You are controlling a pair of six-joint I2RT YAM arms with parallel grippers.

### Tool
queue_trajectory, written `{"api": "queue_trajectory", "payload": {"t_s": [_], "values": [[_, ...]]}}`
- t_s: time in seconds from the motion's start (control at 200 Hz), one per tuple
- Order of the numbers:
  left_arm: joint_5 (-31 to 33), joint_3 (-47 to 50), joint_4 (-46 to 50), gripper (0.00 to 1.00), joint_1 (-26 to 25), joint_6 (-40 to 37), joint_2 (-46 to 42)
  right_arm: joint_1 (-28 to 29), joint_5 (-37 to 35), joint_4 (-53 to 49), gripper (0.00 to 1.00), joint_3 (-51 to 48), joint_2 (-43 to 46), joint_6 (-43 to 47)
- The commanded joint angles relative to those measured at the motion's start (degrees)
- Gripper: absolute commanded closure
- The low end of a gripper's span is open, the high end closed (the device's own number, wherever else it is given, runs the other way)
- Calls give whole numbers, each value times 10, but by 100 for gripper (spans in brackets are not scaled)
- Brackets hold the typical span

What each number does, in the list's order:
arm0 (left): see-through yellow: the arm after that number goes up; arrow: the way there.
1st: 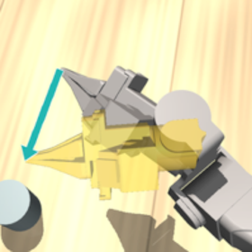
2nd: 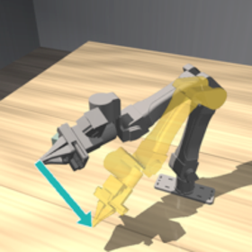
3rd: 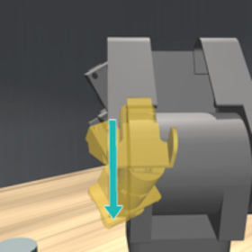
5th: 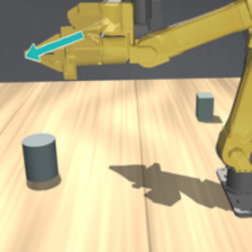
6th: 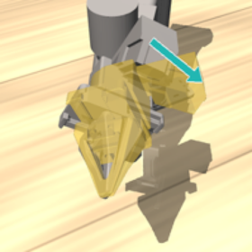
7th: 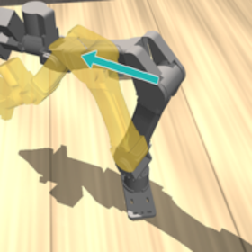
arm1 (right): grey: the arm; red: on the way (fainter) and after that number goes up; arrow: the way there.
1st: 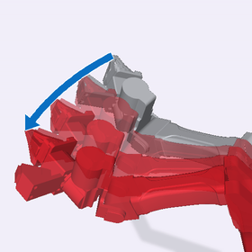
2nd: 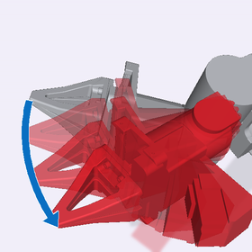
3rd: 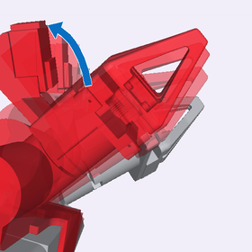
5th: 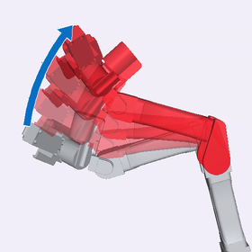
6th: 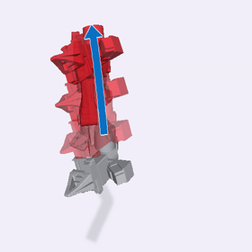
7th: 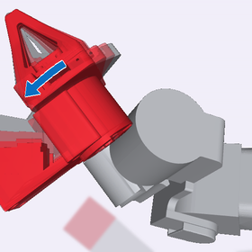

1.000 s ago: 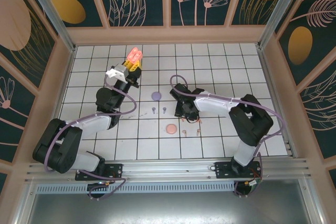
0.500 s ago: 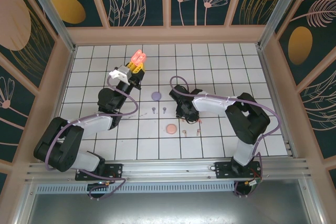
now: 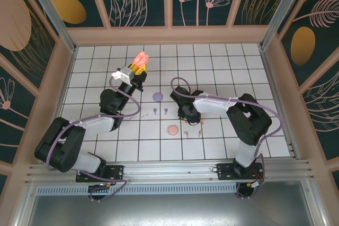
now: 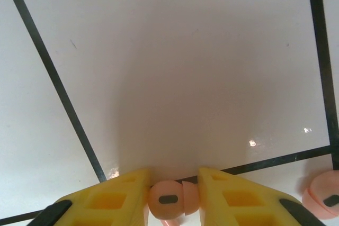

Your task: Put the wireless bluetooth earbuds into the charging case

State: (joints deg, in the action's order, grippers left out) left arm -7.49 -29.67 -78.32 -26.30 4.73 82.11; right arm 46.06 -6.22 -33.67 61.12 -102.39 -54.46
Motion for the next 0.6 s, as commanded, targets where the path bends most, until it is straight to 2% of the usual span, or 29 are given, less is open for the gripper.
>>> {"api": "queue_trajectory", "payload": {"t_s": [0.0, 0.07, 0.245, 0.39, 0.596], "values": [[-9, 1, -32, 100, -5, 9, 7, 11, 13, 19, 75, 3, -26, -9], [-9, 1, -32, 100, -6, 11, 8, 11, 11, 21, 78, 3, -21, -9], [-19, -1, -30, 100, -8, 12, 8, 10, -12, 30, 79, 4, 17, -3], [-55, -5, -28, 100, -9, 12, 6, 3, -44, 47, 79, 13, 82, 13], [-97, -21, -5, 100, -17, 2, 2, -26, -46, 100, 78, 53, 189, 76]]}}
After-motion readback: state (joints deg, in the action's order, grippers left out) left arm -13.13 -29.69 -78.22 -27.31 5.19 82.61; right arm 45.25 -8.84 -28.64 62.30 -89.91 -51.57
